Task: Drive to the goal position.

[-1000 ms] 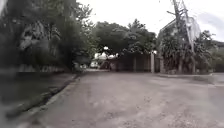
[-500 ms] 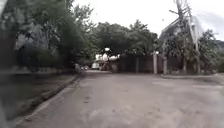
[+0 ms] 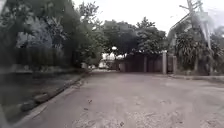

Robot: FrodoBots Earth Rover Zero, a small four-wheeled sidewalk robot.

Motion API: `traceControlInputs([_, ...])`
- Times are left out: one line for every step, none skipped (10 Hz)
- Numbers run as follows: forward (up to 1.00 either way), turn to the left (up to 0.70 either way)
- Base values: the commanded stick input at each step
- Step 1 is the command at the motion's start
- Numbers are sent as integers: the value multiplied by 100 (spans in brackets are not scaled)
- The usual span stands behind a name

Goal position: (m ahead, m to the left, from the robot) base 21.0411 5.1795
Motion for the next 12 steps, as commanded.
traceControlInputs([70, 0])
traceControlInputs([70, 0])
traceControlInputs([70, 0])
traceControlInputs([70, 0])
traceControlInputs([70, 0])
traceControlInputs([70, 0])
traceControlInputs([70, 0])
traceControlInputs([70, 0])
traceControlInputs([70, 0])
traceControlInputs([70, -13])
traceControlInputs([70, -33])
traceControlInputs([70, -29])
